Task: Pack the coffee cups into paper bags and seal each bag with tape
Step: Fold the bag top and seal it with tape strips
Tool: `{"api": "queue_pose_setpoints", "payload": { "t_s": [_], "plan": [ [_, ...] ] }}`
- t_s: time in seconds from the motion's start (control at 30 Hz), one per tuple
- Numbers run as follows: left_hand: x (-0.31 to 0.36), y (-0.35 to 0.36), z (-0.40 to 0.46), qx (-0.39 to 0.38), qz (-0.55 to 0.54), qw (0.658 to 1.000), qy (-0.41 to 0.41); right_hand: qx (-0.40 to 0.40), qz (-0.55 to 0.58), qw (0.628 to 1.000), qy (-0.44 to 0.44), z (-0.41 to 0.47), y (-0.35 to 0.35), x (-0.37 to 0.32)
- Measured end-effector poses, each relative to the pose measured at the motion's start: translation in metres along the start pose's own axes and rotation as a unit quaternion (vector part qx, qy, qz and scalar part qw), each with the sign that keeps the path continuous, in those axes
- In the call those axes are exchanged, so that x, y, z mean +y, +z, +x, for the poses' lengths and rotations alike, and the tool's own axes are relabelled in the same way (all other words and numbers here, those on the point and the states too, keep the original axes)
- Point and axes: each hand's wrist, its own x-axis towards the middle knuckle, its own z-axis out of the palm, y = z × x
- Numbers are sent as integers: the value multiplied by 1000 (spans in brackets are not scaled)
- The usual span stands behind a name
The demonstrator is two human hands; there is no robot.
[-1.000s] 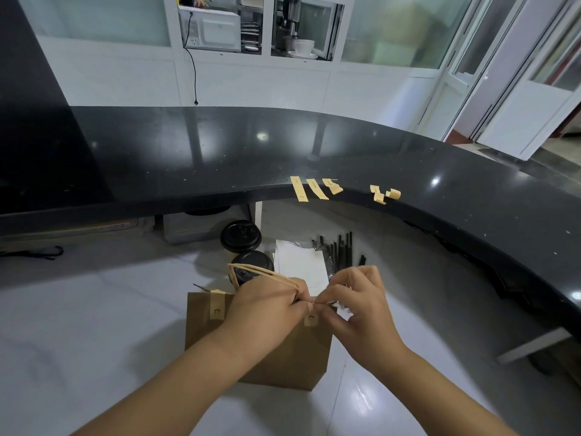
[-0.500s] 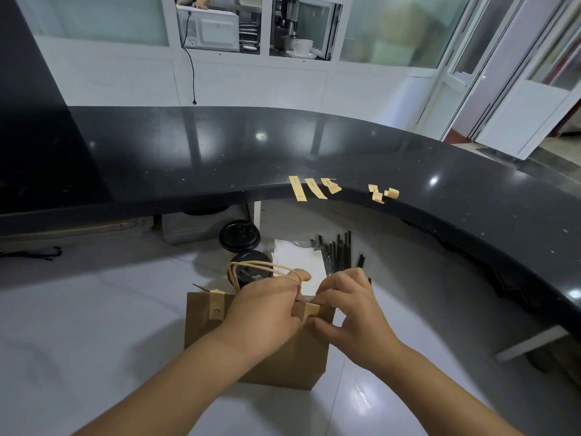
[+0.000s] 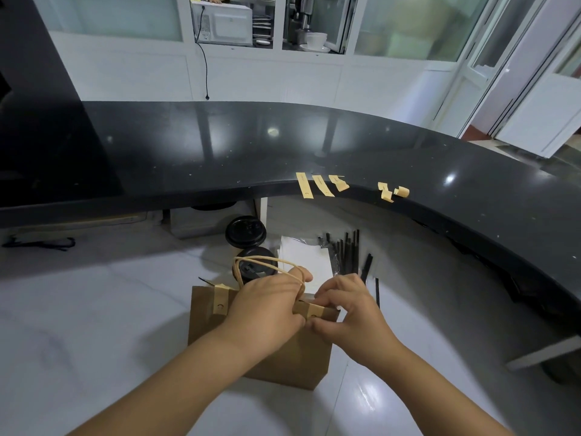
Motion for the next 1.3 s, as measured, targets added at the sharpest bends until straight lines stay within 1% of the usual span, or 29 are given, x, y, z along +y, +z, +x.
{"api": "queue_pose_setpoints", "payload": {
  "t_s": [0.1,0.23,0.37,0.53,0.67,0.7,0.77,0.83,0.93,1.0,1.07,1.17,1.23,1.3],
  "plan": [
    [2,4,1,12,18,1000,-3,-2,56,998,27,-2,-2,5],
    [3,12,1,25,36,999,-11,7,119,993,20,-4,0,7],
    [1,16,0,31,42,998,-17,23,133,991,13,-5,4,5],
    [1,15,-1,35,24,999,3,34,121,992,30,-8,5,2],
    [-4,10,-11,48,15,998,31,44,154,983,84,-12,4,-8],
    [-8,7,-17,47,13,998,47,45,161,981,96,-14,4,-11],
    [-17,2,-26,47,25,993,105,32,172,978,115,-16,1,-15],
    [-32,1,-34,71,30,987,143,17,169,977,131,-17,0,-19],
    [-49,-6,-45,89,-20,984,151,6,159,977,140,-17,-1,-24],
    [-61,-13,-53,119,-51,980,150,7,166,975,146,-16,2,-27],
    [-72,-23,-60,155,-92,974,134,6,168,974,150,-15,4,-28],
    [-87,-42,-65,187,-159,969,41,2,179,970,161,-13,6,-29],
    [-95,-52,-60,165,-173,971,-19,-4,194,966,171,-12,7,-29],
    [-102,-58,-52,102,-169,979,-47,-9,209,962,179,-12,6,-30]
  ]
}}
